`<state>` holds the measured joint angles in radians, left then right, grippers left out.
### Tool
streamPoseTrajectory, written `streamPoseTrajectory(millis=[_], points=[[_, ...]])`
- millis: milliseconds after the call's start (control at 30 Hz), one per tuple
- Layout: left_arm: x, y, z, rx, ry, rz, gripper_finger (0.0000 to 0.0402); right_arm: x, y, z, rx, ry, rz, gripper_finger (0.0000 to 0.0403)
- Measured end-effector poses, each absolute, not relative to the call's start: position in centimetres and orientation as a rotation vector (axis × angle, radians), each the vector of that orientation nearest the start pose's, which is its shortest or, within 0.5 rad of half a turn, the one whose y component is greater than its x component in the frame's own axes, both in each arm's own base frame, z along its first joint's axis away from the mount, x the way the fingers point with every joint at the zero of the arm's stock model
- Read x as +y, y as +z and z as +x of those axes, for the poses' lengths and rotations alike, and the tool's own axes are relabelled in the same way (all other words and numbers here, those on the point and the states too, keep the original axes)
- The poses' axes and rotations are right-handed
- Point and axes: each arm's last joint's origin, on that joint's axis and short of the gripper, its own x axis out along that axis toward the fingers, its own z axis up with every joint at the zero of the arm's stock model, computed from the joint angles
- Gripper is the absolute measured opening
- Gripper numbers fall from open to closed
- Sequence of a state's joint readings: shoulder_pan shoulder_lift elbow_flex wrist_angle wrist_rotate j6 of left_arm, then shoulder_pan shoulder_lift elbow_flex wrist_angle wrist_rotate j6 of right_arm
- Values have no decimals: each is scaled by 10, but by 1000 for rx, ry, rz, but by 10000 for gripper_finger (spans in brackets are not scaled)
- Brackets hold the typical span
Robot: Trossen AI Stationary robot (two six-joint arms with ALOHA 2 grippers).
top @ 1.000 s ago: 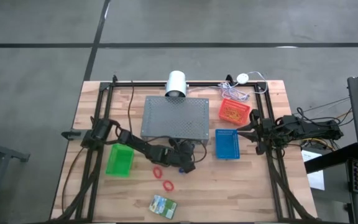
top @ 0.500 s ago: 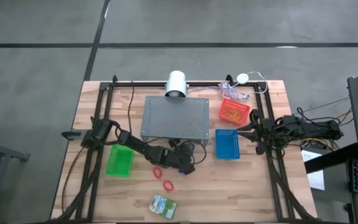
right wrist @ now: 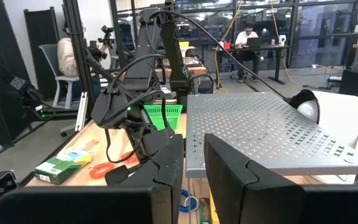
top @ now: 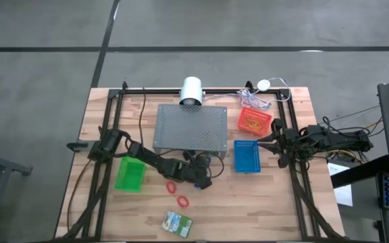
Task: Pick & Place Office Desk Supplies
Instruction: Put the top blue spring keychain into the green bin
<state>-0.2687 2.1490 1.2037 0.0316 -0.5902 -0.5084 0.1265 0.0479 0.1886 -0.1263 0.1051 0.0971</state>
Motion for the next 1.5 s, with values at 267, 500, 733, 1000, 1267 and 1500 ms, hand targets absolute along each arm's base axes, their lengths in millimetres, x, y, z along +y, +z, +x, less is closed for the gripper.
streamPoseTrajectory(millis=[267, 500, 733, 1000, 1267, 1500], points=[[-94, 88, 402, 721, 506, -116, 33, 8, 211, 87, -13, 22, 96, 63], [-96, 89, 402, 718, 503, -114, 32, 8, 211, 87, -14, 22, 99, 63], [-110, 105, 399, 665, 490, -100, 31, 8, 211, 87, -14, 22, 97, 63], [-128, 114, 394, 620, 476, -45, 31, 8, 211, 87, -9, 22, 98, 63], [-147, 122, 389, 585, 437, -35, 31, 8, 211, 87, -7, 22, 95, 63], [-163, 131, 387, 556, 399, -31, 31, 8, 210, 87, 0, 22, 95, 63]])
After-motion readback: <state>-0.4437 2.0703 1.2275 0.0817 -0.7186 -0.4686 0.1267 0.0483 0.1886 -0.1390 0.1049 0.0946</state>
